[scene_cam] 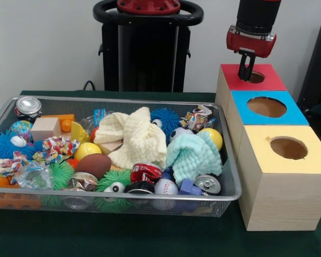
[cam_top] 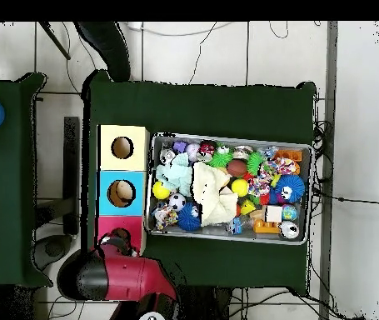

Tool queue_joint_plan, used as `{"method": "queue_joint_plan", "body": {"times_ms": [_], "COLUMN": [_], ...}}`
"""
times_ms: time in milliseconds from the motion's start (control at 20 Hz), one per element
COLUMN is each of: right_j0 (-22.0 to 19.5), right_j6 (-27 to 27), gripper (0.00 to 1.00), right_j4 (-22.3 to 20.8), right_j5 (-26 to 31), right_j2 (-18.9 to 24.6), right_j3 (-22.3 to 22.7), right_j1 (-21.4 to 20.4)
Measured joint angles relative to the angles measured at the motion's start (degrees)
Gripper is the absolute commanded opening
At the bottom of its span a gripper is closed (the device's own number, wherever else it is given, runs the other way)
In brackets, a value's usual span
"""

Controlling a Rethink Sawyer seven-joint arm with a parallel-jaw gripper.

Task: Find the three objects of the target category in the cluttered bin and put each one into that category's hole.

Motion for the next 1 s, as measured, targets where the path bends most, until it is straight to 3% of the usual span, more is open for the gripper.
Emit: {"method": "queue_joint_plan", "body": {"times_ms": [700,1000], "right_j0": [0.2,2.0], "right_j6": [0.0,0.0], "gripper": [0.00,0.00], "right_j4": [0.1,1.4], "right_j5": [1.1,2.0], "right_j2": [-0.1,-2.0], "right_j3": [-1.0,-4.0], "right_j1": [1.0,3.2]}}
